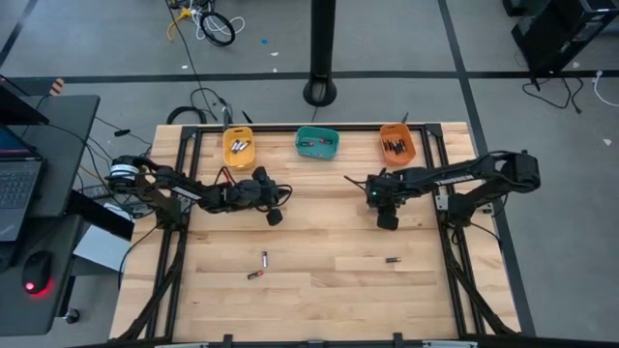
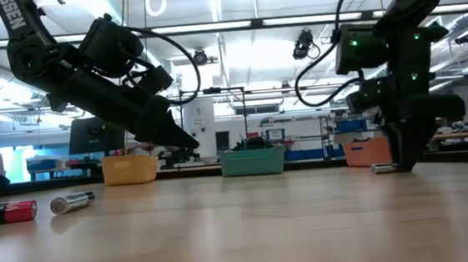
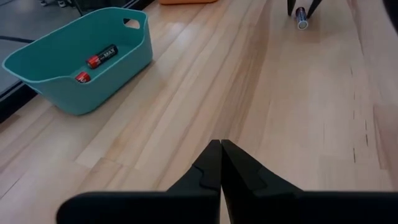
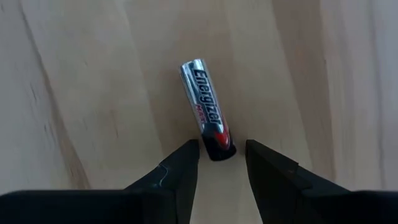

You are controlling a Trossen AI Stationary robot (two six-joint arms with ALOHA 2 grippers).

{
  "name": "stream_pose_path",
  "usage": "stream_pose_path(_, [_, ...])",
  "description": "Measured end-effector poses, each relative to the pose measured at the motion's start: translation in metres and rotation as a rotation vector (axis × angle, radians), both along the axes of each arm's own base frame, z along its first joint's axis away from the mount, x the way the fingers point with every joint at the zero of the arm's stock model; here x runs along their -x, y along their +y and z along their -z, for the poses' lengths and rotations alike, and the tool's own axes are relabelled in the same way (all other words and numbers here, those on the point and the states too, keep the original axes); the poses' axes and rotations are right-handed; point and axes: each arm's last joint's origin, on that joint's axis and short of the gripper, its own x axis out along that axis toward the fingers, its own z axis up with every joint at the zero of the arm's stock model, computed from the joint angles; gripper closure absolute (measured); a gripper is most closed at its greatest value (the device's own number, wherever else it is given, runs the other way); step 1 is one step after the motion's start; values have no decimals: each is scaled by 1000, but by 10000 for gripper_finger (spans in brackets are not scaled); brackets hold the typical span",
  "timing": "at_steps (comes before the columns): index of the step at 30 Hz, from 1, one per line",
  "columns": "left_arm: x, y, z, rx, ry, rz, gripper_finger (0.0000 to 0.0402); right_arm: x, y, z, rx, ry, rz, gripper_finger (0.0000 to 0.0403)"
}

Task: Sort batteries
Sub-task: Put the silver battery into the yellow bin

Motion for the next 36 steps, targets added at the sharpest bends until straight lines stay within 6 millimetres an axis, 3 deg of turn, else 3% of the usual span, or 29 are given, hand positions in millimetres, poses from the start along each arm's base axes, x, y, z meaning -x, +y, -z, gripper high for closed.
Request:
stream_pose_path(10, [0, 0, 0, 0, -1, 0, 389, -10, -2, -3, 10, -14, -41, 267])
stream_pose_path(20, [-1, 0, -1, 14, -18, 6, 389, -18, 1, 6, -30, -16, -63, 339])
stream_pose_path(27, [-3, 0, -6, 15, -76, 5, 389, -19, 5, -4, -42, -58, -63, 343])
stream_pose_path(32, [-4, 0, -14, 5, -192, 22, 390, -31, 9, -19, -11, -224, -76, 343])
stream_pose_path(36, [5, -3, -22, -13, -368, 113, 393, -54, 11, -30, 42, -475, -79, 343])
